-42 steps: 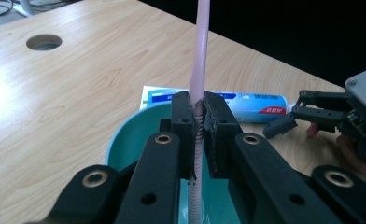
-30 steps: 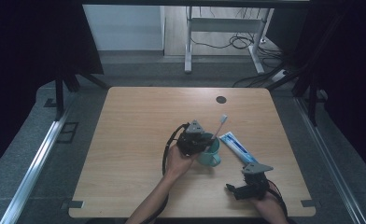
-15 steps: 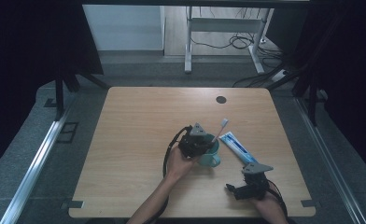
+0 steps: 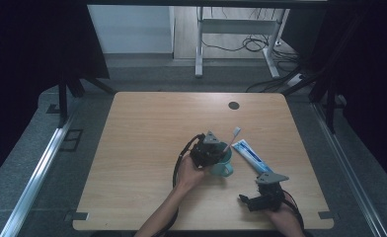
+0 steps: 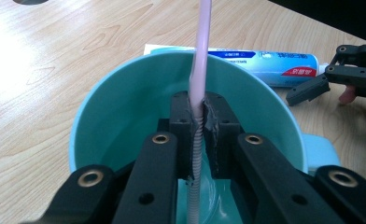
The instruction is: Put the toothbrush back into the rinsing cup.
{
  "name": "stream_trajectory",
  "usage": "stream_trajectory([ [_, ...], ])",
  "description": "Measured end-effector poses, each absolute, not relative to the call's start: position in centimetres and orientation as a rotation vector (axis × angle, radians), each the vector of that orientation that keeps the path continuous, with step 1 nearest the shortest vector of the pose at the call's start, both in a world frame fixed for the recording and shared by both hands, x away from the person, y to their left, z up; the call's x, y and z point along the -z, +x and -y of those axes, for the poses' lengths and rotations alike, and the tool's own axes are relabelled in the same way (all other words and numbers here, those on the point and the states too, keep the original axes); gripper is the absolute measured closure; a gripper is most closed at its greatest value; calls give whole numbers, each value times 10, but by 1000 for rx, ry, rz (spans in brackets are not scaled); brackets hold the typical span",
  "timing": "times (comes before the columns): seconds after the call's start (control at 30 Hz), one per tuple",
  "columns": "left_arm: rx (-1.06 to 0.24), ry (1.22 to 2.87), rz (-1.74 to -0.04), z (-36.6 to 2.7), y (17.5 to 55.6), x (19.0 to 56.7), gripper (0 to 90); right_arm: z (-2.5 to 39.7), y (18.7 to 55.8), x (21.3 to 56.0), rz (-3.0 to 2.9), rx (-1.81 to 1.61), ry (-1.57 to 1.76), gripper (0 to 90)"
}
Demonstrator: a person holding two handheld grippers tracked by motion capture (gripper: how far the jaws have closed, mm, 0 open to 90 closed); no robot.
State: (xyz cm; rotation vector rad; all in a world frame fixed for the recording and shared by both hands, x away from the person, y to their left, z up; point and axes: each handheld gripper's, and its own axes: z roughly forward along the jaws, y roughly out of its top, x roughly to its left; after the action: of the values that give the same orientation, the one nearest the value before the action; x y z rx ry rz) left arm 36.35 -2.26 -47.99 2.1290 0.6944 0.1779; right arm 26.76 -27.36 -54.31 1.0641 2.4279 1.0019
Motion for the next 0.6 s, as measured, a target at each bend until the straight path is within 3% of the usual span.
stream_trajectory([
  [0.6,-183,2131,-689,23,363,476,680,274,268,543,-2429,-1000,1061,12],
])
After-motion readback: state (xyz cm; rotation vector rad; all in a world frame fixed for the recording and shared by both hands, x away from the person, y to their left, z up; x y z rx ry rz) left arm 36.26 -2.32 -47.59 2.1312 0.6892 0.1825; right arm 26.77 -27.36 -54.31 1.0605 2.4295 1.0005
